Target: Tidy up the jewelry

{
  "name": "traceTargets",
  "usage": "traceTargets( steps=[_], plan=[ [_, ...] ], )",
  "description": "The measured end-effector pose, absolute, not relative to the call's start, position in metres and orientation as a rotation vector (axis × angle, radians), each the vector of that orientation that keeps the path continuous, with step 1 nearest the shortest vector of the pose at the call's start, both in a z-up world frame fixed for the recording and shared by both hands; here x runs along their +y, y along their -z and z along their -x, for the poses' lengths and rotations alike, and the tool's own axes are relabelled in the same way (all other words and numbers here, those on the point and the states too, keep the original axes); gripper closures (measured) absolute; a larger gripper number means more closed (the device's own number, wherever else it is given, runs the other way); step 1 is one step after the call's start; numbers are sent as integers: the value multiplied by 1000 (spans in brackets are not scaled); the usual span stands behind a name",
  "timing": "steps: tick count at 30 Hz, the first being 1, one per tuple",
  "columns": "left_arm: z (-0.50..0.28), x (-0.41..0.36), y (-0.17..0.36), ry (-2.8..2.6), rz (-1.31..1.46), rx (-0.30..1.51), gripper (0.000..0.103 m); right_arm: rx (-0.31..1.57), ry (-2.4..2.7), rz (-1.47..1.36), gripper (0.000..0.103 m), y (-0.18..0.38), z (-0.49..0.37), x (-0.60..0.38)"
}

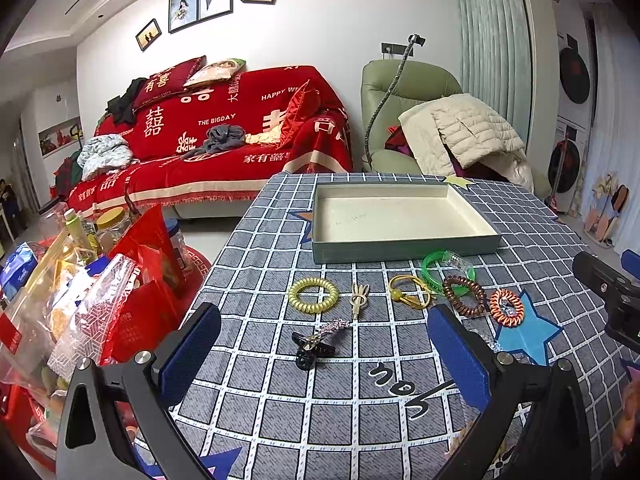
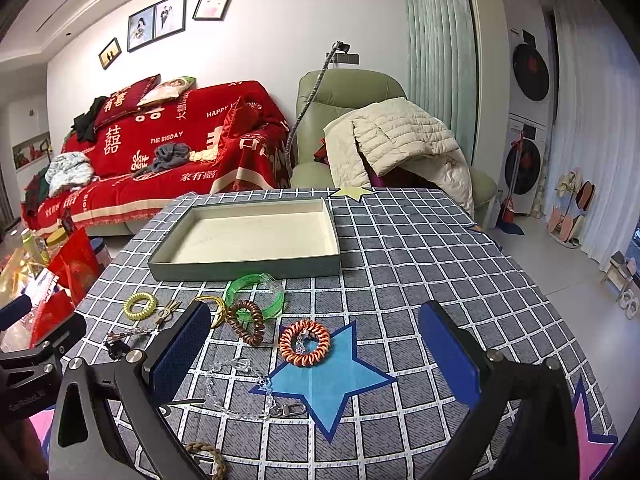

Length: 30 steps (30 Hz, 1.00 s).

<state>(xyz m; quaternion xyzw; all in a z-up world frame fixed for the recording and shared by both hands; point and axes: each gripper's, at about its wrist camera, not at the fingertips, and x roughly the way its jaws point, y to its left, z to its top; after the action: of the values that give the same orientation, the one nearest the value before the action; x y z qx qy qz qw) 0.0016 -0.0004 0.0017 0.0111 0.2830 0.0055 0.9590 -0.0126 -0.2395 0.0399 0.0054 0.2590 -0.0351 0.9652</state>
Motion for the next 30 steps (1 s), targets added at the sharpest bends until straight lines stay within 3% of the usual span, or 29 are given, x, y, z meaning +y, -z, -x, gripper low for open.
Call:
traceTargets(
  steps=[30],
  plan=[
    [-5, -3, 0, -2, -19, 584, 0, 531, 71, -13, 0, -41, 12, -240]
  ],
)
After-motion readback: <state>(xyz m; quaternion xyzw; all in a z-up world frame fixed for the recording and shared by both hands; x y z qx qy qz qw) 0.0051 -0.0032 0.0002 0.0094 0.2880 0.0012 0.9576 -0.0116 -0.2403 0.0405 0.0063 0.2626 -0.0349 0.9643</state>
